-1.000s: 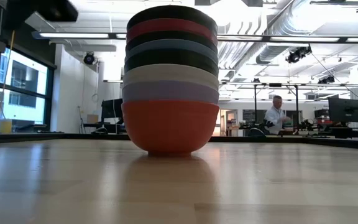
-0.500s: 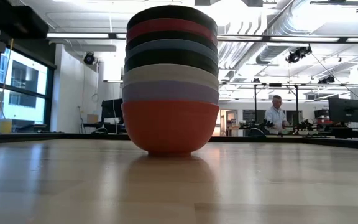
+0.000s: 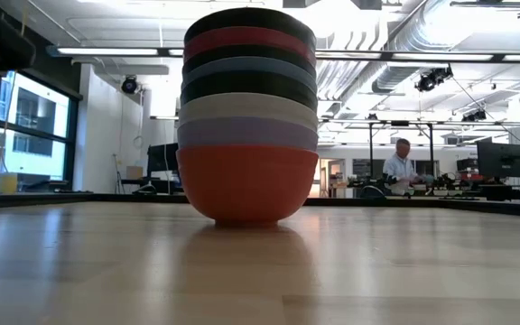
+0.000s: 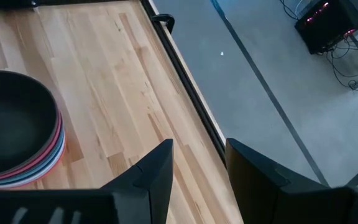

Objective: Nest bowls inside each other
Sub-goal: Stack the white bowl on the black bowl, then return to home position

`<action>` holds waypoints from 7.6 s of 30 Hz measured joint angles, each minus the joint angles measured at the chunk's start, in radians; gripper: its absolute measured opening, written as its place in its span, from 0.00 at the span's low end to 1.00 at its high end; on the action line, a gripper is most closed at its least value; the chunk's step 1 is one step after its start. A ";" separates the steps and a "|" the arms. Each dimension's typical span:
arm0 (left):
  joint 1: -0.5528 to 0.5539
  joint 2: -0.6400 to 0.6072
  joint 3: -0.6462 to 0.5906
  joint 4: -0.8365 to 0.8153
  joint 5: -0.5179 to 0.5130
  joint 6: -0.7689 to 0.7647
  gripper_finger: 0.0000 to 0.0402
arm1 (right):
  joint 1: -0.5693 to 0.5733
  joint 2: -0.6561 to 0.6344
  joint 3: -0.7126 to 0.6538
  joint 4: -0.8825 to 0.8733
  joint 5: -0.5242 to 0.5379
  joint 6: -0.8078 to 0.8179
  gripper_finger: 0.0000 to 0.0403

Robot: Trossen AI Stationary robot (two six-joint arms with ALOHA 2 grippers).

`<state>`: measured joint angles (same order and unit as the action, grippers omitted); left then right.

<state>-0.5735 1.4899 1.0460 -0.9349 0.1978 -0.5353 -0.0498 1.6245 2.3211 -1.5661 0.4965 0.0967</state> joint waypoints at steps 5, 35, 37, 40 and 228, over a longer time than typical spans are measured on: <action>-0.011 0.000 -0.042 0.073 0.001 -0.021 0.34 | 0.000 0.000 0.000 0.000 0.000 0.001 0.35; 0.015 0.000 -0.135 0.175 -0.006 0.021 0.03 | 0.000 0.034 0.000 0.015 0.002 -0.018 0.35; 0.027 0.000 -0.135 0.170 -0.005 0.032 0.02 | 0.000 0.034 0.000 0.015 0.002 -0.018 0.35; 0.053 0.000 -0.135 0.167 0.002 0.045 0.01 | 0.000 0.034 0.000 0.015 0.002 -0.017 0.35; 0.761 -0.900 0.582 0.074 -0.079 0.786 0.44 | 0.069 -0.888 -0.222 0.156 -0.527 -0.259 0.35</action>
<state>0.1871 0.5902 1.6280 -0.8609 0.1188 0.2506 0.0197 0.7370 2.0990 -1.4097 -0.0303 -0.1623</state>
